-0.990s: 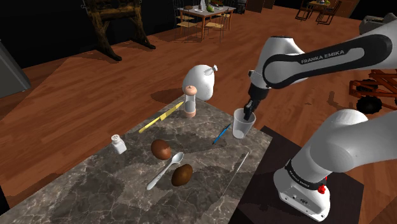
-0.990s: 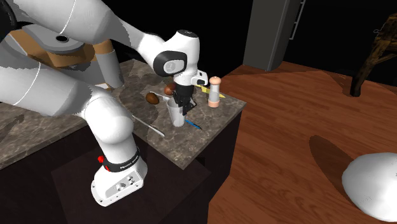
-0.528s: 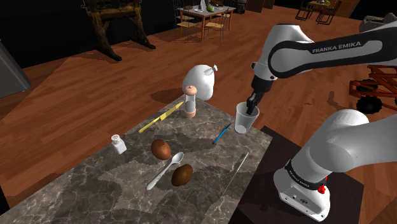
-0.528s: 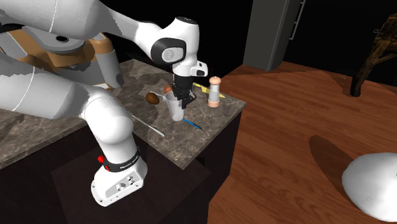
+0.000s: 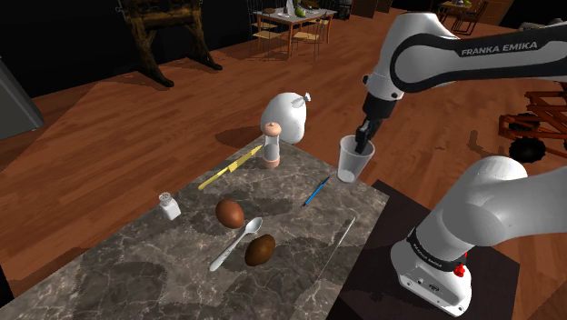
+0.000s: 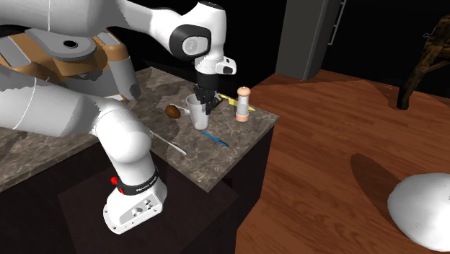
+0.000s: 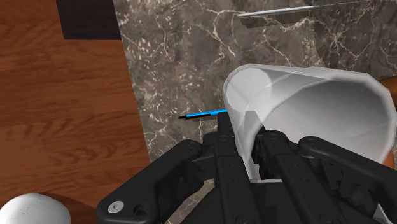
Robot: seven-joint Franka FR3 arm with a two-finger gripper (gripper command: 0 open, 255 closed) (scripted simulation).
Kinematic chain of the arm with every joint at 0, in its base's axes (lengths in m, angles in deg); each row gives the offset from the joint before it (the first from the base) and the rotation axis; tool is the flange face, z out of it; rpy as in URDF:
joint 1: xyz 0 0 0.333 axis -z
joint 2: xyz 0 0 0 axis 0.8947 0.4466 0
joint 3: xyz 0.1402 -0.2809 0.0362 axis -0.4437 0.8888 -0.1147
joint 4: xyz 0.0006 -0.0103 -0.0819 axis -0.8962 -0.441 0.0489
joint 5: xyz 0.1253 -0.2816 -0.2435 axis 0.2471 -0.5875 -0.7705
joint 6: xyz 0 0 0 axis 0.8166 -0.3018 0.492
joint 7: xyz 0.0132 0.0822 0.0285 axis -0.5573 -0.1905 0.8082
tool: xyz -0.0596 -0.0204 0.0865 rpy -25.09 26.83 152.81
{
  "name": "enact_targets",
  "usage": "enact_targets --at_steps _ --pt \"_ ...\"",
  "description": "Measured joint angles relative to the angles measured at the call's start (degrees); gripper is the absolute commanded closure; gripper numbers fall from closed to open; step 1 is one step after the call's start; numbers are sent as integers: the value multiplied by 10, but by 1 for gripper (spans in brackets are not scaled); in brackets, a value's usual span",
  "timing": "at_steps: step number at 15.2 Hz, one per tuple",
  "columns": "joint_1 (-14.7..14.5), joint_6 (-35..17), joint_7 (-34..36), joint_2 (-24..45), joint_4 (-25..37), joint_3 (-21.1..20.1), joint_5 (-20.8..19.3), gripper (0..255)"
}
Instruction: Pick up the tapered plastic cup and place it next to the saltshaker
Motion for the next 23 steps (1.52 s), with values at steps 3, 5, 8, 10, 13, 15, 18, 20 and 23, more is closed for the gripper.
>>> enact_targets --at_steps 3,5,8,10,13,15,18,20,23 --pt "-1 28 4 -8 20 -2 1 255" --pt "0 47 5 -14 33 -3 0 255" --pt "0 68 7 -14 55 -3 0 255" --pt "-1 84 9 -16 69 -3 0 255" --pt "-1 105 11 -16 90 -4 0 255" --pt "-12 98 29 -5 95 -21 14 255" --pt "-30 85 61 26 117 -51 38 255" --pt "-42 69 83 49 128 -72 53 255" --pt "-59 48 117 94 156 -104 73 255"
